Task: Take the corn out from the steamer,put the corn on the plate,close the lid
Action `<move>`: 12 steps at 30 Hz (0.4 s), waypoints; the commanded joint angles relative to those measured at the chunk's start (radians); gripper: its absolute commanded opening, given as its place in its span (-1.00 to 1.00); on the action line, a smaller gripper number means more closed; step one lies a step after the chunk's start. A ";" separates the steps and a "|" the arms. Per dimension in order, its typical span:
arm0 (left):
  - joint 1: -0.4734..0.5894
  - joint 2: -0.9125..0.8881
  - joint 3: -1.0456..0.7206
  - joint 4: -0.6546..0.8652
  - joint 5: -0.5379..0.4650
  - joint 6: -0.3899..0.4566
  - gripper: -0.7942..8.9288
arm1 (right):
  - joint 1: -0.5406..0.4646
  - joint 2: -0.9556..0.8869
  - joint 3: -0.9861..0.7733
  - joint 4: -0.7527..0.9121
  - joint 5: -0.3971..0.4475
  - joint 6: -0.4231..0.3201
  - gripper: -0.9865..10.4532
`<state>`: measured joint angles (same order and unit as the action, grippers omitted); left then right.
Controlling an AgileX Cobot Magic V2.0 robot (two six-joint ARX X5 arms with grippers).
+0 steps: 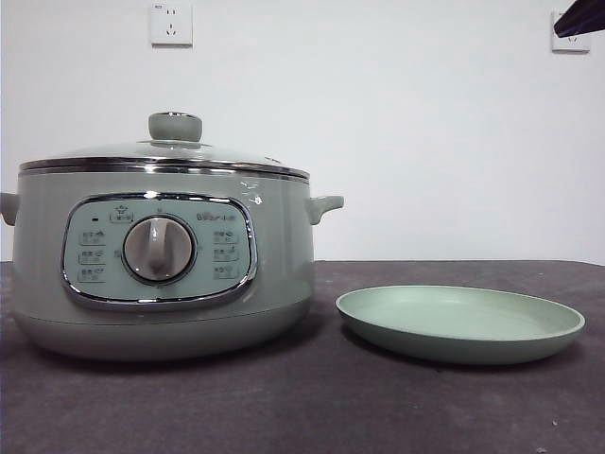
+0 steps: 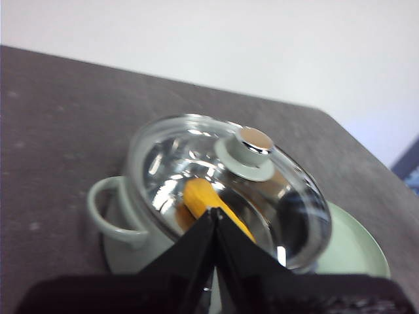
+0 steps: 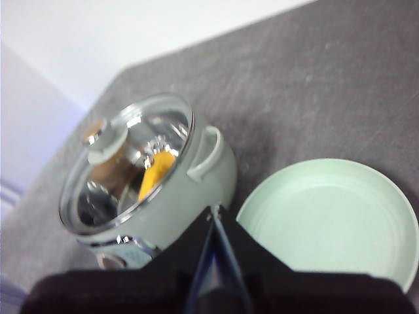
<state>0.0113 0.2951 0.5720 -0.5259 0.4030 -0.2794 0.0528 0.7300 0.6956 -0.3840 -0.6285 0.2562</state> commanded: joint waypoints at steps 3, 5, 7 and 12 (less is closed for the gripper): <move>0.001 0.141 0.087 -0.043 0.084 0.097 -0.85 | 0.001 0.061 0.082 -0.104 -0.001 -0.159 -0.71; 0.000 0.193 0.119 -0.053 0.110 0.109 -0.84 | 0.001 0.077 0.101 -0.122 0.000 -0.168 -0.46; -0.002 0.239 0.145 -0.052 0.134 0.109 -0.82 | 0.001 0.083 0.108 -0.122 0.002 -0.168 -0.23; -0.011 0.338 0.203 -0.051 0.149 0.108 0.04 | 0.001 0.084 0.108 -0.128 0.006 -0.168 -0.04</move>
<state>0.0051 0.6212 0.7681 -0.5819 0.5457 -0.1898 0.0528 0.8124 0.8013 -0.5117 -0.6250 0.1036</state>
